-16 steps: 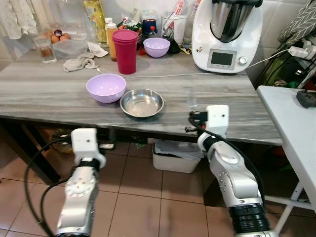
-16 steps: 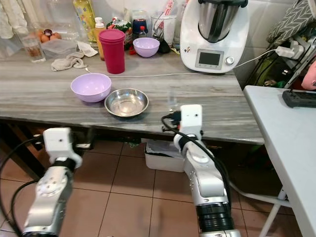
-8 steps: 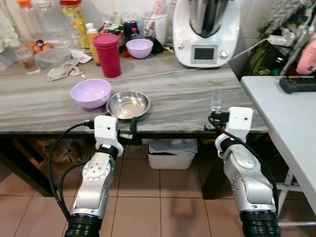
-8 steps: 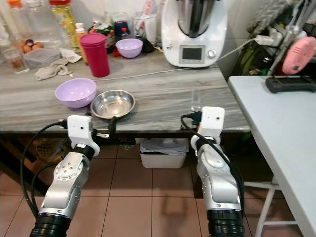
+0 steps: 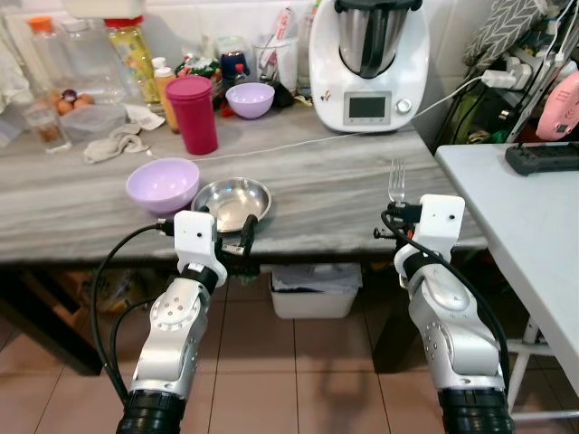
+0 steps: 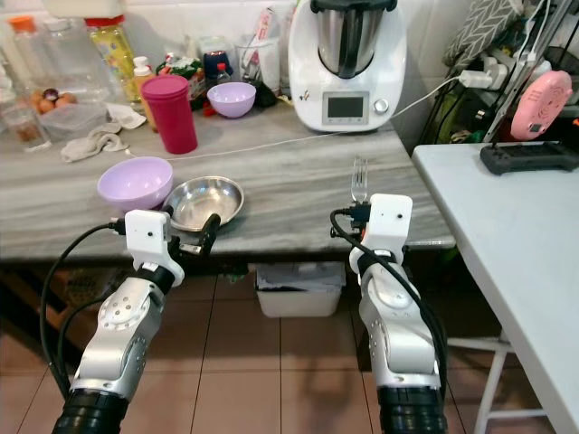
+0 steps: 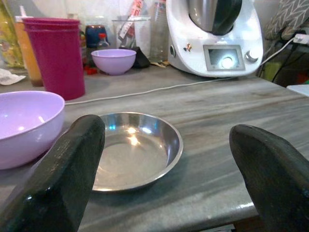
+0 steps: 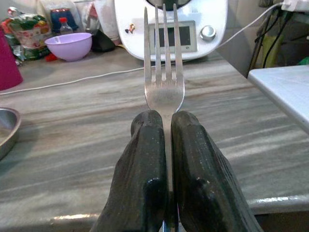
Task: Setting the table
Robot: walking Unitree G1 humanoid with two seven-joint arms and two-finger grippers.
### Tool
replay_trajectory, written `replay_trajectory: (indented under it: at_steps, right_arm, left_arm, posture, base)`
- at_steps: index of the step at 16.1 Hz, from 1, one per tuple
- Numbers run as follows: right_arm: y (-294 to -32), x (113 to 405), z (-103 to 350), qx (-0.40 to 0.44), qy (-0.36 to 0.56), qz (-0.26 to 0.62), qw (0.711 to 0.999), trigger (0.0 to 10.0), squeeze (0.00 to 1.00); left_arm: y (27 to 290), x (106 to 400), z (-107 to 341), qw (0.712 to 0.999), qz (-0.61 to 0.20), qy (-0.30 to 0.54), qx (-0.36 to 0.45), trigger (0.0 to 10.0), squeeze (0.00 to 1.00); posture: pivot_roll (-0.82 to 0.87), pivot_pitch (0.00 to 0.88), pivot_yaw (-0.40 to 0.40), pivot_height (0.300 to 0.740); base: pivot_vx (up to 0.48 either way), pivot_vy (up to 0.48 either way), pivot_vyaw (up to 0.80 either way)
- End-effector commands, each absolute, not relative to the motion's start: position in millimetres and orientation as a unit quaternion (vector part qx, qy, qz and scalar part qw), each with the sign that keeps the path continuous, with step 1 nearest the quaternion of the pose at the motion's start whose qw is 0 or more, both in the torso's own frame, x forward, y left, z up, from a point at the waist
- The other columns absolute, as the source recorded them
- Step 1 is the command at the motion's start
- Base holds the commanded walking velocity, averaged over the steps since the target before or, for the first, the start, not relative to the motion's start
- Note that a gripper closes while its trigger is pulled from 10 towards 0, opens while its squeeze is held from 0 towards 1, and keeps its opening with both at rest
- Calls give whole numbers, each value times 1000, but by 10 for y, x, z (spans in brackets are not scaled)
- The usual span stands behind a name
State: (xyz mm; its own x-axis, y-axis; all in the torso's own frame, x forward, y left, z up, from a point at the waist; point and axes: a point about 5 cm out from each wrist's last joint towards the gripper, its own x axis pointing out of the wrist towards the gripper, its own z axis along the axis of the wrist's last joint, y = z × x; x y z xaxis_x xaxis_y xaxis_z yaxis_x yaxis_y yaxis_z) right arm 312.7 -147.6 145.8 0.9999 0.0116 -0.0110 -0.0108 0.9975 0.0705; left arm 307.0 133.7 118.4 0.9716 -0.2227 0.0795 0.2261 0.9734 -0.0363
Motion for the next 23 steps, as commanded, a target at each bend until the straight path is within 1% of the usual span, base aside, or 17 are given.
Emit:
replay_trajectory:
  at_steps: [1,11,14,17,20,22,23]
  right_arm:
    - [-1440,3139,1507,35,-5,8,999,10000,0]
    - [-1441,3149,1467,37,-1,9,999,10000,0]
    - [-1405,3128,1460,33,-5,19,999,10000,0]
    - [-1383,3120,1444,36,-4,23,999,10000,0]
    - [-1373,3121,1432,41,-1,29,999,10000,0]
    - [-1346,3118,1401,48,10,40,998,10000,0]
    - [-1299,3117,1397,58,12,52,997,10000,0]
  left_arm:
    - [1363,3067,1190,992,-116,-39,-23,10000,0]
    - [1344,3046,1198,992,-121,-39,-24,10000,0]
    - [1394,3010,1183,992,-120,-34,-12,10000,0]
    - [1461,2971,1201,993,-111,-42,0,10000,0]
    - [1607,2884,1171,994,-98,-41,38,10000,0]
    - [1684,2802,1147,992,-110,-37,51,10000,0]
    - [1769,2693,1100,989,-131,-24,62,10000,0]
  posture:
    - [-162,0,65,740]
    - [-145,0,69,740]
    - [-139,6,77,740]
    - [-134,7,75,740]
    - [-130,8,77,740]
    - [-127,9,76,740]
    - [-122,15,76,740]
  base:
    - [439,0,0]
    - [431,0,0]
    - [415,0,0]
    - [0,0,765]
    - [0,0,546]
    - [0,0,0]
    - [0,0,0]
